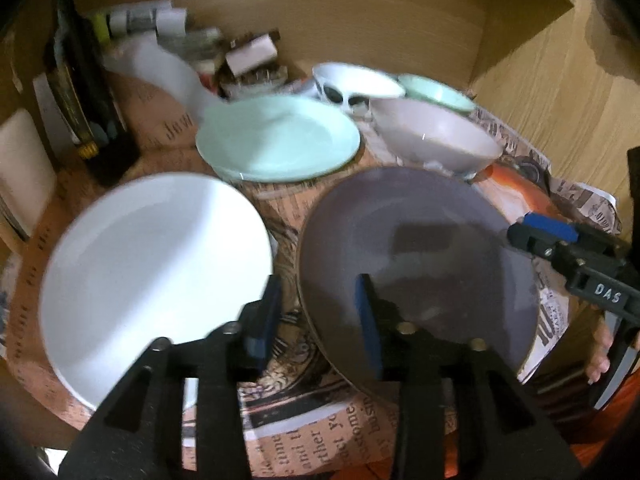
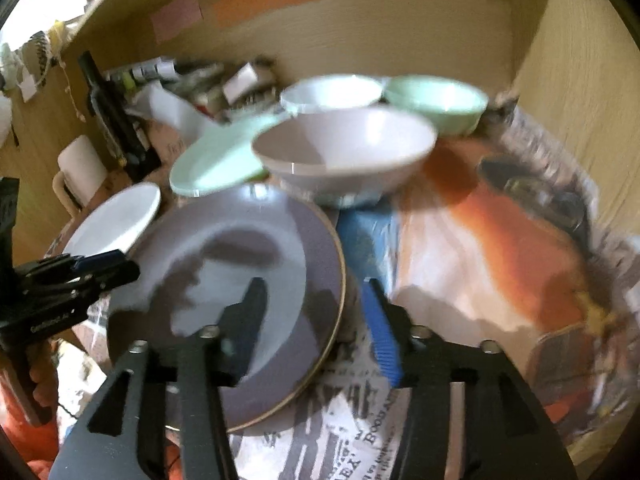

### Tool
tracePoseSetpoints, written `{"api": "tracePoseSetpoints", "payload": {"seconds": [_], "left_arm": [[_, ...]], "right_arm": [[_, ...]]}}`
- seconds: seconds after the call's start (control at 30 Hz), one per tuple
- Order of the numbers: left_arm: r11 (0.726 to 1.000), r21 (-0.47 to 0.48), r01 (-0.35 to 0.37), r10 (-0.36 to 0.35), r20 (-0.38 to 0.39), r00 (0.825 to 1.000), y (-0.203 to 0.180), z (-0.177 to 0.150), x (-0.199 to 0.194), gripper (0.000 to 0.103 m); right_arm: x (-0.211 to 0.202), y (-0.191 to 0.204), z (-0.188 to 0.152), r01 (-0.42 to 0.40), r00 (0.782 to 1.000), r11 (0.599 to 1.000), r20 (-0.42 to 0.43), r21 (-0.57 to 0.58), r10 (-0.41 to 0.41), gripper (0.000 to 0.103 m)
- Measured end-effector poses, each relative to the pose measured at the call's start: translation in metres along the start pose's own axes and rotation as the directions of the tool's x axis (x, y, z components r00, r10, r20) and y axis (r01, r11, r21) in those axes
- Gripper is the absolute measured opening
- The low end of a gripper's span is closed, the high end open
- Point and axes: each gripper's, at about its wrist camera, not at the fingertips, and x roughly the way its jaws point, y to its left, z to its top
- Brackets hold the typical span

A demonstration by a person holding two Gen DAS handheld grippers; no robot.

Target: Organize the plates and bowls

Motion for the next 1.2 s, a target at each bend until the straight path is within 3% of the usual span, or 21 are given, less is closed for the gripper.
{"api": "tracePoseSetpoints", "payload": {"seconds": [0.13,0.27,0.33,0.63,1.07,1.2], "left_arm": [[1.000,-0.006,-0.026,0.026,0.095,0.995,0.003,0.003,-0.028,0.068],[0.998,-0.016,-0.058,0.060,0.177,0.982,0.008,0.005,-0.054,0.082],[0.997,-0.024,-0.072,0.075,0.212,0.974,0.012,0.004,-0.064,0.089],[0.989,-0.077,-0.128,0.143,0.253,0.957,0.049,-0.006,-0.086,0.097],[0.959,-0.204,-0.195,0.227,0.148,0.963,0.137,-0.021,-0.069,0.097],[0.954,-0.221,-0.204,0.234,0.116,0.965,0.159,-0.024,-0.061,0.097]], "right_arm": [[-0.019,0.014,0.011,-0.016,0.997,0.999,0.077,-0.037,0.019,0.059],[-0.030,0.031,0.017,-0.058,0.989,0.997,0.130,-0.059,0.065,0.071],[-0.032,0.041,0.019,-0.078,0.985,0.994,0.145,-0.070,0.088,0.071],[-0.017,0.081,0.024,-0.169,0.976,0.980,0.124,-0.103,0.181,0.072],[0.035,0.122,0.039,-0.205,0.978,0.972,0.009,-0.113,0.207,0.072],[0.051,0.132,0.044,-0.266,0.964,0.956,-0.043,-0.123,0.263,0.072]]}}
